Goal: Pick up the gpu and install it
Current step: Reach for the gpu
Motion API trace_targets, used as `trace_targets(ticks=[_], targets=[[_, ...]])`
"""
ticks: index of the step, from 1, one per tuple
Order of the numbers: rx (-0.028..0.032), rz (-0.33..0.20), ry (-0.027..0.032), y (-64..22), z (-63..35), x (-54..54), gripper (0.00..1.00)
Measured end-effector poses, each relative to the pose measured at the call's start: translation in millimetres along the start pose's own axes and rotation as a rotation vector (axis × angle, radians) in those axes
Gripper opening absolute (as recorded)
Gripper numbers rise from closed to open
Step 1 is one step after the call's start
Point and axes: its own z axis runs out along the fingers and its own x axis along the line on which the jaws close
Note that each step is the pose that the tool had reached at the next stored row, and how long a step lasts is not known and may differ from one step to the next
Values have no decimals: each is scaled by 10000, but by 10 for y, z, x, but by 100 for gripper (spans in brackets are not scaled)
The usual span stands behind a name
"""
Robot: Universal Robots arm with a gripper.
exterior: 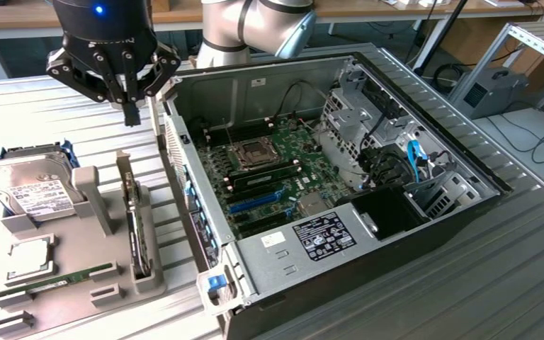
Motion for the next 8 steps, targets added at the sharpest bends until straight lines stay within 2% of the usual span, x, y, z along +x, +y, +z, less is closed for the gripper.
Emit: trace_targets(ticks=[8], targets=[[1, -1, 0, -53, -1, -5, 11]])
